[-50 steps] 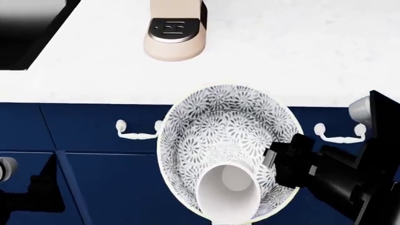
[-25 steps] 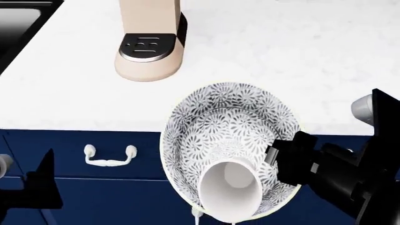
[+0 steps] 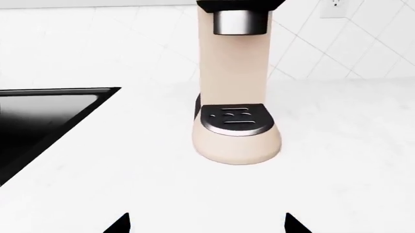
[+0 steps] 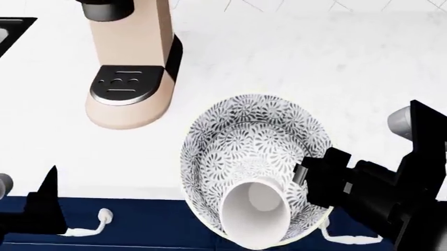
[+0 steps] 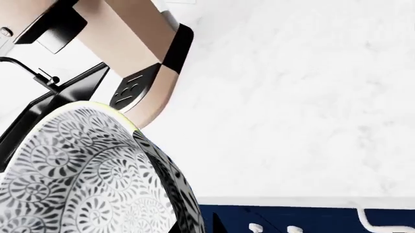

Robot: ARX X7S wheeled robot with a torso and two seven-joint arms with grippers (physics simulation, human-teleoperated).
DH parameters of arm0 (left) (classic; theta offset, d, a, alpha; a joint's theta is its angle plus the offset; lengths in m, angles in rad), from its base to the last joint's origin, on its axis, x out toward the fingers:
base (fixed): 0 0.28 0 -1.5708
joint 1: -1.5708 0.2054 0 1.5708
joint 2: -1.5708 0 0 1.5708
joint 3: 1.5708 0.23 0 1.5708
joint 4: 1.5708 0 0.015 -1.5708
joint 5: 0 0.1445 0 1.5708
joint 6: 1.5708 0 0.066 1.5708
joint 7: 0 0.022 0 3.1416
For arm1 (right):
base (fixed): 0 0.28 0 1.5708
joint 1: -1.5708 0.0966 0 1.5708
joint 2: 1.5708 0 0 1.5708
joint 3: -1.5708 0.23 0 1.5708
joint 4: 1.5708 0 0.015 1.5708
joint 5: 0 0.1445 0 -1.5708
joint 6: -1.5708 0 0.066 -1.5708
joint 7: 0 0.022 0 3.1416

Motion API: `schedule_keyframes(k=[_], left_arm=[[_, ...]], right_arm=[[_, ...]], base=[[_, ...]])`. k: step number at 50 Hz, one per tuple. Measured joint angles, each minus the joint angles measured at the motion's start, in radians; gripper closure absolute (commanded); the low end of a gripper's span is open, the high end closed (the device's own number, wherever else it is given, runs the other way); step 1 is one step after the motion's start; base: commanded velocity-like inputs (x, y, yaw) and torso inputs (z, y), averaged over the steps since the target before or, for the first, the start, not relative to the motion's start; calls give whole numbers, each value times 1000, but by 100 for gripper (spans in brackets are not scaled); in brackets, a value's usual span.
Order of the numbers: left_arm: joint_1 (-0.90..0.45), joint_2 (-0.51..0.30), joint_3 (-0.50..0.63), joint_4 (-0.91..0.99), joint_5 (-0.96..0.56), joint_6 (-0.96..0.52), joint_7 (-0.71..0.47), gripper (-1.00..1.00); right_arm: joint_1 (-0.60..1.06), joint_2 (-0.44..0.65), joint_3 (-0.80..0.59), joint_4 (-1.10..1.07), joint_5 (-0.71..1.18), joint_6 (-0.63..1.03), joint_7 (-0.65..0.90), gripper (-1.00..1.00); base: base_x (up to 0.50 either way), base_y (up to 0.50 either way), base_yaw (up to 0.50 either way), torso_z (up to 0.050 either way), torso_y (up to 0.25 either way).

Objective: Place the cup inside the bowl on the dining table and move the bowl to any counter.

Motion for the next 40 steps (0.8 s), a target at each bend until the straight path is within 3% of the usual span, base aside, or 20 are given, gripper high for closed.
schedule_keyframes(k=[25,40], left_arm=[[4,-4,-1,3,-2,4,-4,-100],[7,-4,-1,2,-2,8,-5,-100]], right_arm=[[-3,-9,-13,16,-23,-8,-18,100],[20,-35,-43,63,-72,-11,-49,100]], base=[[496,-151,0,0,2],[0,0,0,1,1]])
